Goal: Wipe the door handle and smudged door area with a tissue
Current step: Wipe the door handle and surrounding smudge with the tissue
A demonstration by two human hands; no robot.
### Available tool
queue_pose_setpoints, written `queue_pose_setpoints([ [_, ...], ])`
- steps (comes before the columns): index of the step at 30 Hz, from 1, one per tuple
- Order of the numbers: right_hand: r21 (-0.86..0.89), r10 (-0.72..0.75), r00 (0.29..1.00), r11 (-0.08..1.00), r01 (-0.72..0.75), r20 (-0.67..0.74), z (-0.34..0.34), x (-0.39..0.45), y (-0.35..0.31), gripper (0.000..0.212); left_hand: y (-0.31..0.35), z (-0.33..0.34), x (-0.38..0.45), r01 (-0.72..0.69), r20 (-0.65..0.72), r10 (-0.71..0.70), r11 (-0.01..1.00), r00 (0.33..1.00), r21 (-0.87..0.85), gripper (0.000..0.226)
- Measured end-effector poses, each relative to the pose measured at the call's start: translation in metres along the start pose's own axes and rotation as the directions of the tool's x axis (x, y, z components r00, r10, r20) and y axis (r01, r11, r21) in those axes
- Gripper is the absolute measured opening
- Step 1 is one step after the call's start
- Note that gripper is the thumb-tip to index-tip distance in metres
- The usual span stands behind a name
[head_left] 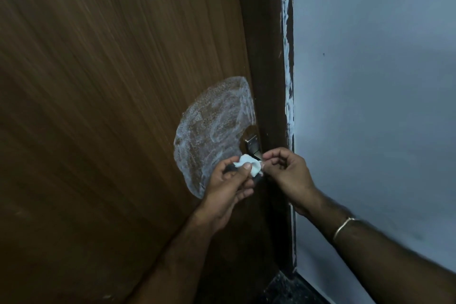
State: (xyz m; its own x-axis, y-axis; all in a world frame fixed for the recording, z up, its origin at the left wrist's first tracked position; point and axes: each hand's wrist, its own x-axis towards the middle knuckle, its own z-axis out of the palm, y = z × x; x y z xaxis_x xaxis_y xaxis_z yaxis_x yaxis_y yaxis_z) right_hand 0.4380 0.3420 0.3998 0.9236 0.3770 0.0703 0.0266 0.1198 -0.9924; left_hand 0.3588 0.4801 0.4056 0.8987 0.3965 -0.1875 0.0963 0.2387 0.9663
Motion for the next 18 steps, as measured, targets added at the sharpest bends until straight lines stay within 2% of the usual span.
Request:
queue_pose_setpoints([
  [3, 0.025, 0.011, 0.997, 1.000, -0.013, 0.071, 0.001, -0.004, -0.001, 0.014, -0.001, 0.004, 0.001, -0.032, -0.034, 0.033, 0.998, 0.999, 0.049, 0.028],
  [6, 0.077, 0.130, 0.975, 0.986, -0.146, 0.180, 0.000, -0.006, -0.004, 0.015, 0.001, 0.005, 0.001, -0.051, -0.078, 0.059, 0.994, 0.995, 0.098, 0.016],
  [9, 0.087, 0.266, 0.944, 0.954, -0.287, 0.194, -0.004, -0.003, -0.007, 0.014, 0.002, 0.003, 0.003, -0.115, -0.124, 0.130, 0.986, 0.984, 0.121, 0.012],
  [11, 0.173, 0.414, 0.882, 0.874, -0.455, 0.226, -0.007, 0.000, -0.008, 0.015, 0.004, 0.003, 0.005, -0.135, -0.149, 0.153, 0.983, 0.977, 0.125, 0.013],
  [13, 0.271, 0.547, 0.772, 0.728, -0.630, 0.324, -0.010, 0.004, -0.008, 0.014, 0.005, 0.003, 0.007, -0.117, -0.153, 0.132, 0.988, 0.979, 0.102, 0.018],
  [15, 0.268, 0.612, 0.682, 0.633, -0.726, 0.400, -0.012, 0.007, -0.005, 0.011, 0.006, 0.006, 0.008, -0.117, -0.173, 0.135, 0.987, 0.976, 0.111, 0.018],
  [17, 0.227, 0.633, 0.632, 0.603, -0.765, 0.447, -0.014, 0.007, -0.003, 0.010, 0.006, 0.009, 0.009, -0.163, -0.210, 0.201, 0.969, 0.957, 0.185, 0.015],
  [18, 0.165, 0.638, 0.620, 0.624, -0.764, 0.457, -0.015, 0.006, -0.003, 0.010, 0.006, 0.010, 0.009, -0.194, -0.220, 0.248, 0.952, 0.944, 0.238, 0.015],
])
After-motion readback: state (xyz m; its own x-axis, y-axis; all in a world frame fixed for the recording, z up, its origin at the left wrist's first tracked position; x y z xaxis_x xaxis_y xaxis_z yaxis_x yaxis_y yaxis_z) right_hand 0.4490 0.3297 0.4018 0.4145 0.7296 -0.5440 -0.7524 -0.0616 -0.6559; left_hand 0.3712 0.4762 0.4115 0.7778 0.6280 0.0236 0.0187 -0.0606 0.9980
